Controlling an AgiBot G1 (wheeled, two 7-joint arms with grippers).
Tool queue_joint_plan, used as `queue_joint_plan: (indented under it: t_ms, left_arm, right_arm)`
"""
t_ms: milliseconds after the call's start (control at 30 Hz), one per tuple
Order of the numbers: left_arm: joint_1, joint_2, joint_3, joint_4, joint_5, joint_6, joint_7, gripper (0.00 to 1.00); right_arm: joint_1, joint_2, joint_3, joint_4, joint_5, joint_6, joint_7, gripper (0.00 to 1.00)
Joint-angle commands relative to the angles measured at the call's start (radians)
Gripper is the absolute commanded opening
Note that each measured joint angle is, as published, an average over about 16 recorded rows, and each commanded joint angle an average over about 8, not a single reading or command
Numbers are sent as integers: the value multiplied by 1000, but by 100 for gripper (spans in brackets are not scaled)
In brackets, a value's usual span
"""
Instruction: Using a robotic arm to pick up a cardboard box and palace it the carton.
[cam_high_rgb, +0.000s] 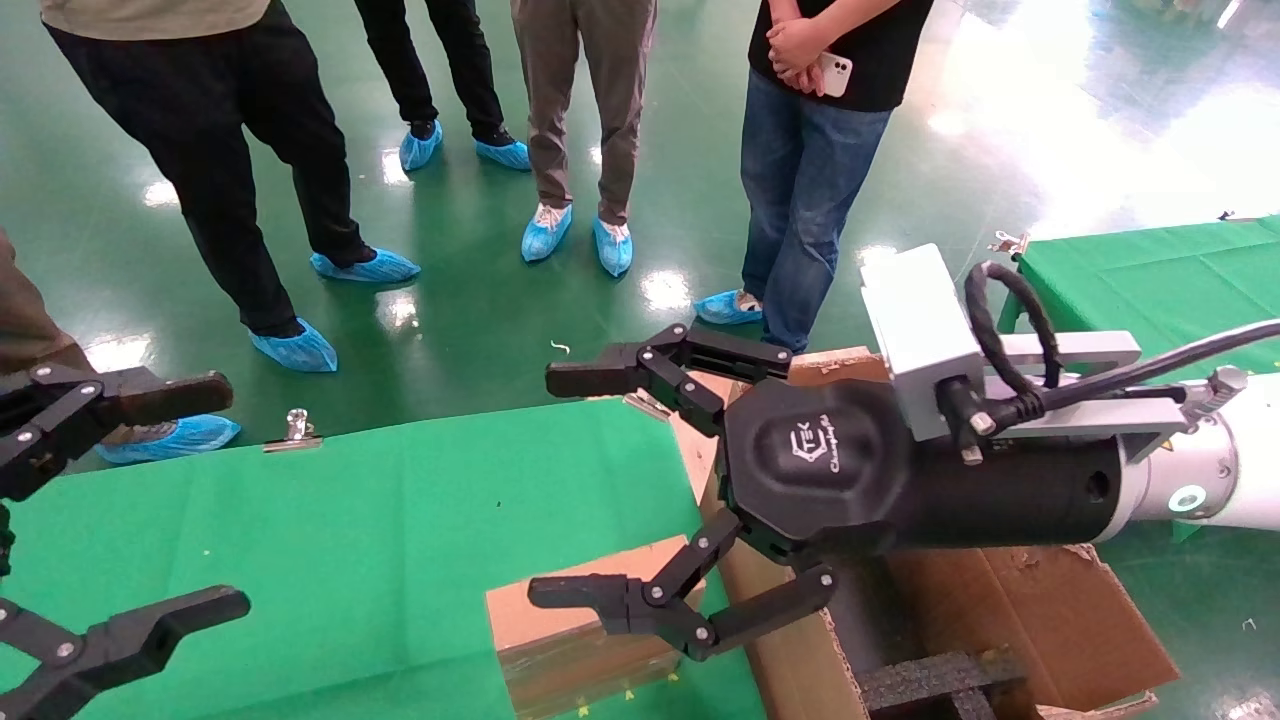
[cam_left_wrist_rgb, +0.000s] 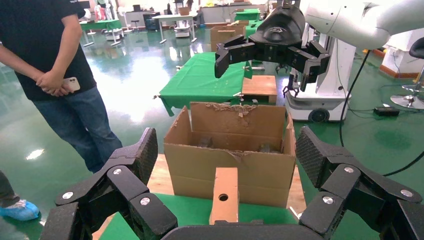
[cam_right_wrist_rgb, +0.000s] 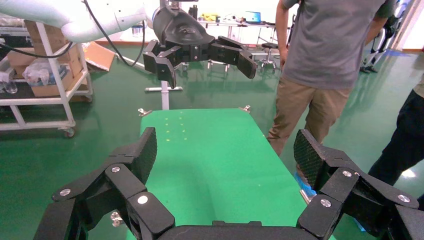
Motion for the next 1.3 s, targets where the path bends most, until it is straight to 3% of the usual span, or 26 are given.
queue_joint_plan:
  t_ms: [33,400,433,633,700,1033,1300]
  left_arm:
    - [0,0,0,0,0,0,0,100]
    - [0,0,0,0,0,0,0,97]
    - [0,0,0,0,0,0,0,89]
    - [0,0,0,0,0,0,0,14]
    - [0,0,0,0,0,0,0,0]
    - [0,0,0,0,0,0,0,0]
    - [0,0,0,0,0,0,0,0]
  right_arm:
    - [0,0,0,0,0,0,0,100]
    - [0,0,0,0,0,0,0,100]
    - [0,0,0,0,0,0,0,100]
    - [0,0,0,0,0,0,0,100]
    - [0,0,0,0,0,0,0,100]
    - [11,9,-10,3,-26,-6,4,100]
    - [125,5,-106,-3,-201,-61,50,100]
